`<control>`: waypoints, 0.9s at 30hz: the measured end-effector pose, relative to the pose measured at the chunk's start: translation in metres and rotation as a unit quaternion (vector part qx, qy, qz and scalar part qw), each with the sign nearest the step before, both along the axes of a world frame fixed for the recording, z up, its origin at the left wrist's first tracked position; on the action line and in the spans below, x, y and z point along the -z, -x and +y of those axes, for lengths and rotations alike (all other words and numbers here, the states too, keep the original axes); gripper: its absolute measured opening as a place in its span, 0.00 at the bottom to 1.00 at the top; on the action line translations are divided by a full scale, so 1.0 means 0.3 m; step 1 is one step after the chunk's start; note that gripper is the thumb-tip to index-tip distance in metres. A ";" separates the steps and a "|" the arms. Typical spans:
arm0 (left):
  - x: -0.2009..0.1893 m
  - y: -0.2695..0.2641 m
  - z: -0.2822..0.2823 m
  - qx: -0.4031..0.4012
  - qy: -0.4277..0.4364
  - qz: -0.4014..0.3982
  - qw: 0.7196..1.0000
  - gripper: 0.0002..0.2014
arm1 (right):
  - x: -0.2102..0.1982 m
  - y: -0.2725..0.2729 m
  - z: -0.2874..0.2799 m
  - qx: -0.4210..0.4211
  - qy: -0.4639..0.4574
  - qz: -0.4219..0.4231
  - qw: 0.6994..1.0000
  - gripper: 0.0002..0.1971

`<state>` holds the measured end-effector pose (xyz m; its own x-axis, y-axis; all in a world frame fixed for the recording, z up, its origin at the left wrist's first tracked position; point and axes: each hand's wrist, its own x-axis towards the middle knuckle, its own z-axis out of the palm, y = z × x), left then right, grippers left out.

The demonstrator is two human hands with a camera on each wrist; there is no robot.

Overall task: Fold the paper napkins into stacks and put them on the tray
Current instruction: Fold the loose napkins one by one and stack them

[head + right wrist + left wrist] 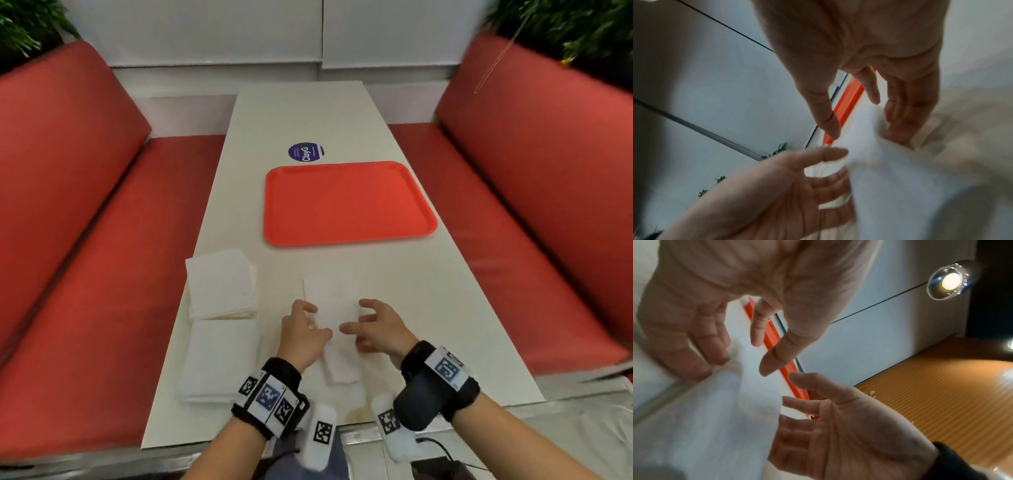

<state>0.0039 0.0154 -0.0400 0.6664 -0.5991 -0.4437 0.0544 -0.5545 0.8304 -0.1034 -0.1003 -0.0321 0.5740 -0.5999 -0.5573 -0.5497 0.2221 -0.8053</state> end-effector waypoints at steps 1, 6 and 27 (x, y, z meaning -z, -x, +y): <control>0.000 -0.003 -0.011 -0.011 0.008 0.018 1.000 0.23 | 0.008 -0.005 0.004 0.006 -0.009 -0.009 1.000 0.36; -0.006 -0.022 -0.012 -0.134 0.060 0.123 0.982 0.37 | 0.040 -0.001 -0.016 0.044 -0.050 -0.045 0.997 0.42; -0.192 -0.028 0.096 -0.014 0.283 -0.001 0.959 0.15 | -0.111 0.062 -0.054 -0.045 -0.016 -0.238 0.970 0.17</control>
<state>0.0124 0.0441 0.0175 0.6859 -0.7258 -0.0518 0.0612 -0.0133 0.9980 -0.1222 -0.1164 0.0012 0.8205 -0.5212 -0.2348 -0.1367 0.2200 -0.9659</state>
